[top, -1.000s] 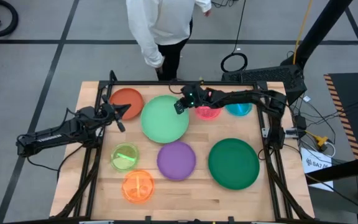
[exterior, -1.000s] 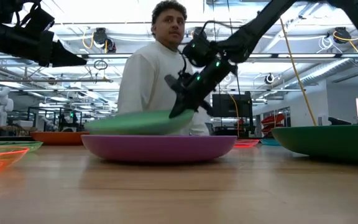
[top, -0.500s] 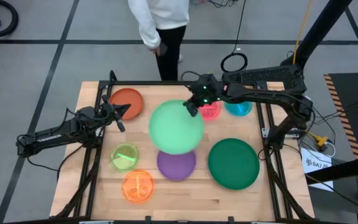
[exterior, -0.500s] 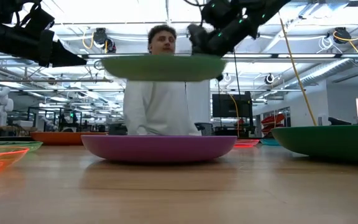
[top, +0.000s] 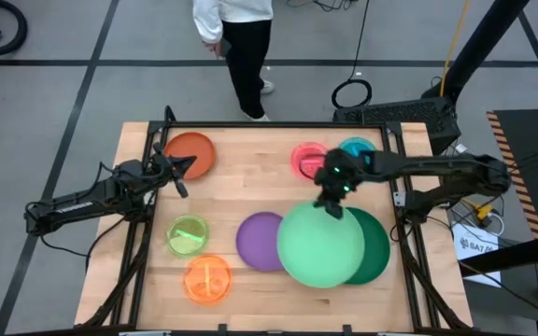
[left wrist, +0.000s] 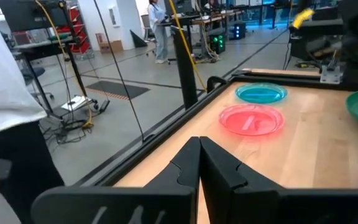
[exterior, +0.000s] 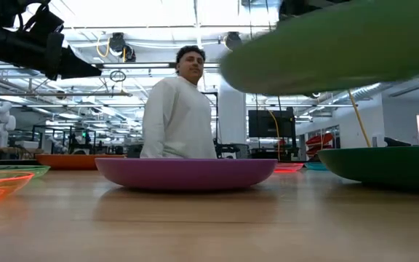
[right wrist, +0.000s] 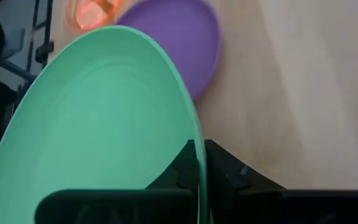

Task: Stack plastic plates
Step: Stack the light green plate on top of the dark green plate, then stack the orange plate on top of the light green plate

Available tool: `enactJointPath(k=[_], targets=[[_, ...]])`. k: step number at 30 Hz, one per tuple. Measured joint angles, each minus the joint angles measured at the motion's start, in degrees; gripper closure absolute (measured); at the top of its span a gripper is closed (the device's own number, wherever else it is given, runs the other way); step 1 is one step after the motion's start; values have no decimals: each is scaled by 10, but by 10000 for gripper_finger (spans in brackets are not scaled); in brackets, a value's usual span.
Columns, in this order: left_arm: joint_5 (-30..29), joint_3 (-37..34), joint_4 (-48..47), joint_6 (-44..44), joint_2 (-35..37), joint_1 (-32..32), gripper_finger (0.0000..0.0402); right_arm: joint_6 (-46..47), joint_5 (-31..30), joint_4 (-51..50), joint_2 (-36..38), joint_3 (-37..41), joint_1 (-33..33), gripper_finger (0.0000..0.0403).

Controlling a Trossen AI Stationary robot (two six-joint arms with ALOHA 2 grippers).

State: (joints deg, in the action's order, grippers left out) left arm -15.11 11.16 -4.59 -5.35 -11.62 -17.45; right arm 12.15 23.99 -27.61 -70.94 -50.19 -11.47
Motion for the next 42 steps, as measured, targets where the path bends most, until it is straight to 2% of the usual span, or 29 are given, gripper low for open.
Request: enactJointPath(k=[4,8,14,20,32,38,42], targets=[[0,0,-1,10,0,0,389,52,-6,36,97,101,1,398],[0,0,-3,12,0,0,389,98,-61,17,184,175,1,398],[0,0,-4,12,0,0,389,133,-97,12,266,229,1,391],[0,0,-4,12,0,0,389,136,-104,-33,283,231,1,363],[0,0,-4,12,0,0,389,215,-106,-107,283,231,1,318],[0,0,-4,14,0,0,389,241,-105,-108,283,228,1,274],[0,0,-4,14,0,0,389,275,-106,-70,283,224,3,261]])
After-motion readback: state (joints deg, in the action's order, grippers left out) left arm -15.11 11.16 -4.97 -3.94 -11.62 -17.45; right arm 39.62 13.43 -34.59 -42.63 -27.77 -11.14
